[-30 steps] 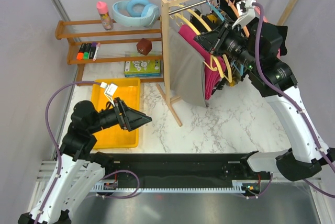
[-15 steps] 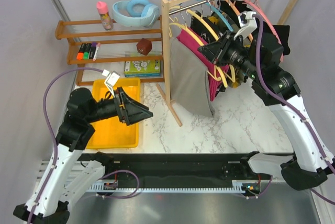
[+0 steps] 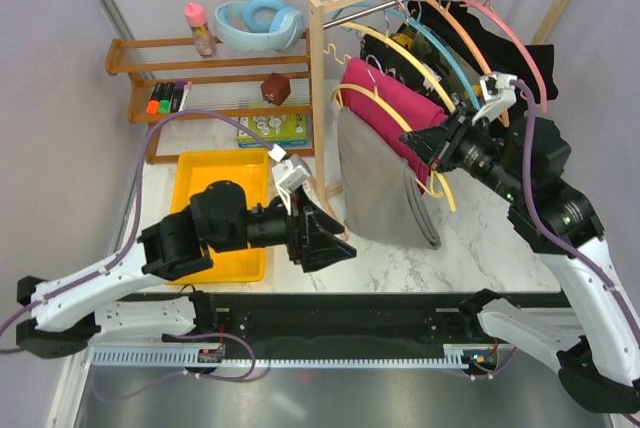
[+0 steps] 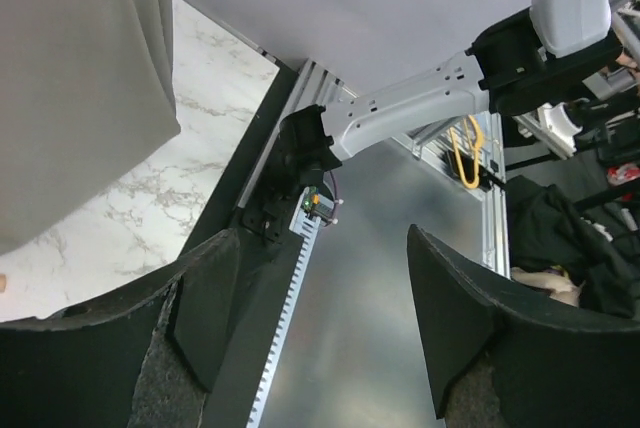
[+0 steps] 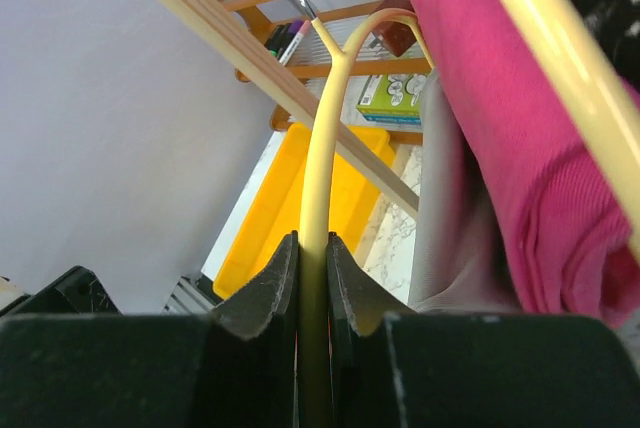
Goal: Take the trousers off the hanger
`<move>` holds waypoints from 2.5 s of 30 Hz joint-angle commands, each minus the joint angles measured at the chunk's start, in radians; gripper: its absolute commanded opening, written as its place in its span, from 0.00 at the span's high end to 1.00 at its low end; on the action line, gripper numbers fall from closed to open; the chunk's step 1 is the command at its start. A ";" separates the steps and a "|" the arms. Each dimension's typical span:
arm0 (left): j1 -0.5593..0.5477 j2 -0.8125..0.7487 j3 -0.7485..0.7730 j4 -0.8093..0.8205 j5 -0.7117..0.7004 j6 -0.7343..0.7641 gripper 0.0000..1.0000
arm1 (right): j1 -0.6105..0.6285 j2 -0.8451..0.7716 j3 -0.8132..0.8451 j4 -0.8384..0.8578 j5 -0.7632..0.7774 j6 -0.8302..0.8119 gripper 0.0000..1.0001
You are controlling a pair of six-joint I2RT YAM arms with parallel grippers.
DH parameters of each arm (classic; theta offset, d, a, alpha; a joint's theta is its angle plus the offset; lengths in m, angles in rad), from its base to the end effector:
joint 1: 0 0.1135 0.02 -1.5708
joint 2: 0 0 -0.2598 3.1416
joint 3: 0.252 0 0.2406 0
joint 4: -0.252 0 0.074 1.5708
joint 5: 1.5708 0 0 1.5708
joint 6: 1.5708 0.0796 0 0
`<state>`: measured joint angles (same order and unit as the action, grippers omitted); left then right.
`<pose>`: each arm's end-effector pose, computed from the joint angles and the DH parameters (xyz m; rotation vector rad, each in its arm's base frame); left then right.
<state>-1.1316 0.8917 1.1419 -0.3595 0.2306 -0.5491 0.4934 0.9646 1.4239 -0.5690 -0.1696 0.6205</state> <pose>0.0764 -0.2053 0.4149 0.7307 1.7543 -1.4080 0.1749 0.1093 0.4674 -0.0221 1.7759 0.9664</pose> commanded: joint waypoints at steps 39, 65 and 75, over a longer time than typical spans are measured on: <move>-0.307 0.555 0.202 0.324 -0.737 0.265 0.47 | 0.000 -0.250 -0.051 0.149 0.071 0.226 1.00; -0.258 0.596 0.257 0.278 -0.737 0.205 0.88 | -0.001 -0.294 -0.075 0.143 0.071 0.235 1.00; -0.261 0.445 0.191 0.229 -0.665 0.236 0.98 | -0.001 -0.313 -0.097 0.080 0.114 0.179 1.00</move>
<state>-1.3933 1.4494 1.3537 -0.1371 -0.4591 -0.3340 0.4938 0.6781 1.3159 -0.5861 -0.0990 0.8318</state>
